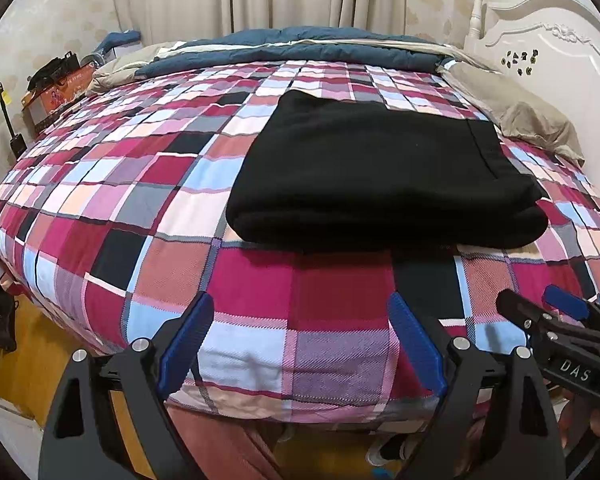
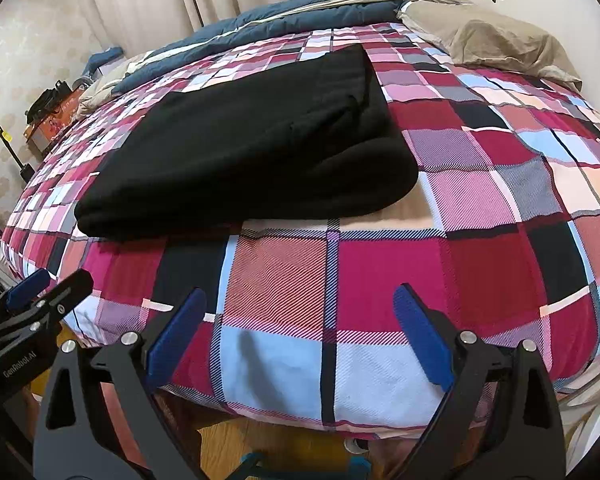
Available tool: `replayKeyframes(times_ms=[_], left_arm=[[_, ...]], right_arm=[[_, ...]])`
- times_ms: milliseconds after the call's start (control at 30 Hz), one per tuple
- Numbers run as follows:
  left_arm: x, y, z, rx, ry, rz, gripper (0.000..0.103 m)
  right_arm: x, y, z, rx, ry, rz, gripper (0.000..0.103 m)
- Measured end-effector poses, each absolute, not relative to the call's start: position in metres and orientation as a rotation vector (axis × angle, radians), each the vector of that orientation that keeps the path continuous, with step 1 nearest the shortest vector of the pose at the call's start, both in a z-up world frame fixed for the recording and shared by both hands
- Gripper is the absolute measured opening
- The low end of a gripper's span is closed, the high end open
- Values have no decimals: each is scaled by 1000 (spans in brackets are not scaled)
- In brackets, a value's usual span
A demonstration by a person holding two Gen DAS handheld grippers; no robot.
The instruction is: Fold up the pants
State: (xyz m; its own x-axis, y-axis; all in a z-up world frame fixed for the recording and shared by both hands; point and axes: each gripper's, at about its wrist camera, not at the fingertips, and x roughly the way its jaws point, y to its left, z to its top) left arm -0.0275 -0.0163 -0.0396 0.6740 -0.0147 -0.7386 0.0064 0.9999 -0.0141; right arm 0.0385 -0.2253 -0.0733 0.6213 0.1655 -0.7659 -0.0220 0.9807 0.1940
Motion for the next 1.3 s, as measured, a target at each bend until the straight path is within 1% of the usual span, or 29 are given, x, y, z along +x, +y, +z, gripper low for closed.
replayKeyframes(times_ms=[233,1300], left_arm=[[-31,-18,-32,9,781,4,88],[-41,-20,-21,15,761,-1,88]], right_arm=[[39,-225,-74,170,902,113,95],[30,-222,-65,160,889,124,95]])
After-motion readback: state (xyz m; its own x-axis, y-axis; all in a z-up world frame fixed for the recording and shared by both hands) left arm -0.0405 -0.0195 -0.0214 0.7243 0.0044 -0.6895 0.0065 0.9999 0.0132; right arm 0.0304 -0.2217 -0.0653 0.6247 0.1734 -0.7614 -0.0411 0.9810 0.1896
